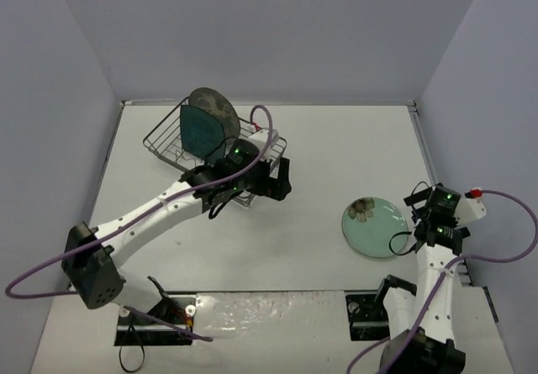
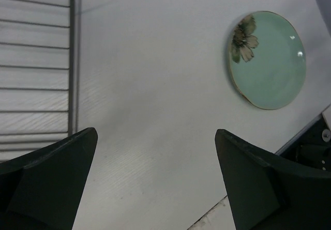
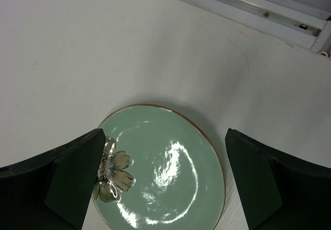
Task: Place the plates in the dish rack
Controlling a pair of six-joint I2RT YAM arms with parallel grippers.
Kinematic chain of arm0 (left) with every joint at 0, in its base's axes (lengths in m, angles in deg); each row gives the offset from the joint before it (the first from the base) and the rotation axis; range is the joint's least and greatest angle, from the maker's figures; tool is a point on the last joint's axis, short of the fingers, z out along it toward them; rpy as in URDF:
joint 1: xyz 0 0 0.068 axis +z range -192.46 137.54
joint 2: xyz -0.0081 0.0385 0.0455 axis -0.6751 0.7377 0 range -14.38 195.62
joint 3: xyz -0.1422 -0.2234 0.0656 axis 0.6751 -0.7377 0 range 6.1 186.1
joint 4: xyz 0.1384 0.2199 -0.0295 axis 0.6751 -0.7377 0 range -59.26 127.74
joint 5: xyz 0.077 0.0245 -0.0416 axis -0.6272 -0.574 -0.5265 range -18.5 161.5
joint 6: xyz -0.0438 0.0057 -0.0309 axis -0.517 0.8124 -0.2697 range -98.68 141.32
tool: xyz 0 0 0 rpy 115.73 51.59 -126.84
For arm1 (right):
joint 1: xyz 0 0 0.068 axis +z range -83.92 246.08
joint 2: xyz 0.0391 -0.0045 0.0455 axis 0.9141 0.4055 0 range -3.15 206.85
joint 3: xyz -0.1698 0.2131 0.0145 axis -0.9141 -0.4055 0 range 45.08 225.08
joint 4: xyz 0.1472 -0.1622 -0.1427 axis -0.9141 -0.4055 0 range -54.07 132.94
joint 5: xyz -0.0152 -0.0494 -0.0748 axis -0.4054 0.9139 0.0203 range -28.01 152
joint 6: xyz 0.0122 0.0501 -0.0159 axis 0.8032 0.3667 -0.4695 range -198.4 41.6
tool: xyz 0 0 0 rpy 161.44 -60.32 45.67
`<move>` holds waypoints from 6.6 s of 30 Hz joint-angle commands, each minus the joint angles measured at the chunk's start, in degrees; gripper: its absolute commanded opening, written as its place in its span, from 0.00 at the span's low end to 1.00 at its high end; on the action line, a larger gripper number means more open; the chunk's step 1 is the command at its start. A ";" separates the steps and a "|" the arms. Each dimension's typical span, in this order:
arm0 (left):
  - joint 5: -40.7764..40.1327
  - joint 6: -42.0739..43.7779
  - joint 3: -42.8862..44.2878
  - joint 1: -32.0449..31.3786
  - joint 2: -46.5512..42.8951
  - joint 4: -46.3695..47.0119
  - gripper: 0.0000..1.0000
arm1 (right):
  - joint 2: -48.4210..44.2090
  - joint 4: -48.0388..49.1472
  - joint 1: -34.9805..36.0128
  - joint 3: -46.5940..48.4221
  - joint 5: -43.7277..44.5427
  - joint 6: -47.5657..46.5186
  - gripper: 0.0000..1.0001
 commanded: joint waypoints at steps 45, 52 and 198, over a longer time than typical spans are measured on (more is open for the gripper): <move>17.86 4.19 20.46 -5.98 26.85 4.16 0.97 | 22.05 22.47 -2.22 -12.93 -34.43 -6.77 0.80; 18.08 4.60 21.11 -5.98 27.80 4.01 0.97 | 19.34 17.65 2.12 -12.34 -33.68 -5.72 0.78; -0.80 -9.81 -11.55 61.27 -17.84 -5.33 0.97 | 91.45 45.51 75.79 100.13 -2.03 -73.81 0.00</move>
